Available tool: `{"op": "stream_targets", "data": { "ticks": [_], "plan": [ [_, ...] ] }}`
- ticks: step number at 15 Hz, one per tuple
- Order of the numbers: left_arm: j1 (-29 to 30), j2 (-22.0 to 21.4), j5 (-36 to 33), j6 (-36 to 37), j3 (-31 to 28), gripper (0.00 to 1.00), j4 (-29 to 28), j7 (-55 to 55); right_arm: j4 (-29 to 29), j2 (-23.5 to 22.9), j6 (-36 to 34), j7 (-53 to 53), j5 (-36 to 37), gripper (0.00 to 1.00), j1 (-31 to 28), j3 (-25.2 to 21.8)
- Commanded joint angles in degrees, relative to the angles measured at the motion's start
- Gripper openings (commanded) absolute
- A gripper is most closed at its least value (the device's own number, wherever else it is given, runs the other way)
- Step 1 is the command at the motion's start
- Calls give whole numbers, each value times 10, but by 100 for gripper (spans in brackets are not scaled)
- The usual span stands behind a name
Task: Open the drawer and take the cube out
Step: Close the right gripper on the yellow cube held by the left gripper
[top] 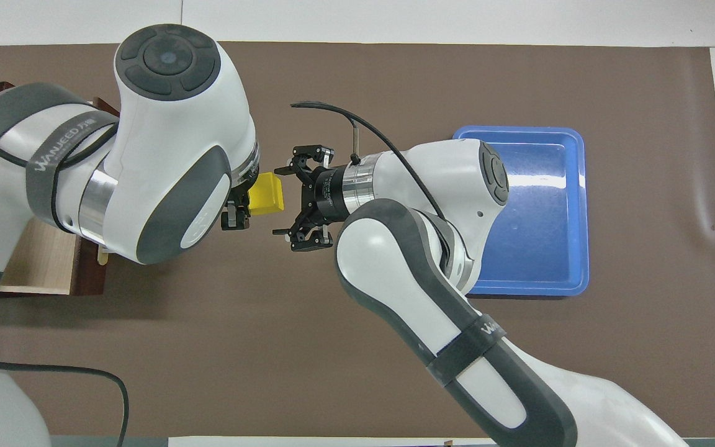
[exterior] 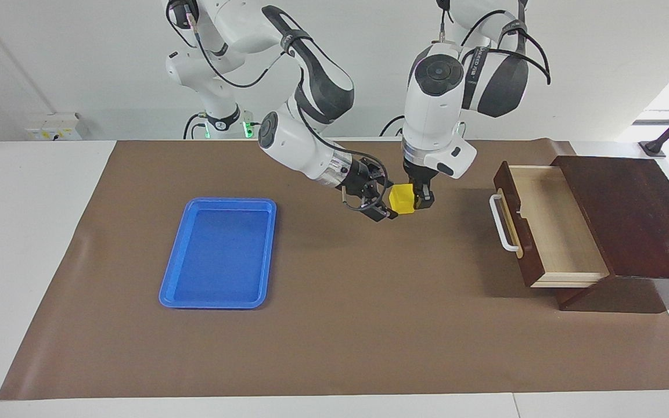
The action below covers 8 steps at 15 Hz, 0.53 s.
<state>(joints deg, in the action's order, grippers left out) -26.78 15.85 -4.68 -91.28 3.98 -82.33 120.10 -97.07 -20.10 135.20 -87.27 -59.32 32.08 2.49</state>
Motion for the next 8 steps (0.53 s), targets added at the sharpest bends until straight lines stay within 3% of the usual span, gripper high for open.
{"op": "stream_targets", "data": {
  "ticks": [1, 8],
  "plan": [
    [-8, 0, 9, -5, -8, 2, -1, 7, 8, -5, 2, -8, 1, 100, 11, 1],
    [-8, -1, 9, -5, -8, 2, -4, 7, 8, -5, 4, -8, 9, 100, 14, 1]
  ]
}}
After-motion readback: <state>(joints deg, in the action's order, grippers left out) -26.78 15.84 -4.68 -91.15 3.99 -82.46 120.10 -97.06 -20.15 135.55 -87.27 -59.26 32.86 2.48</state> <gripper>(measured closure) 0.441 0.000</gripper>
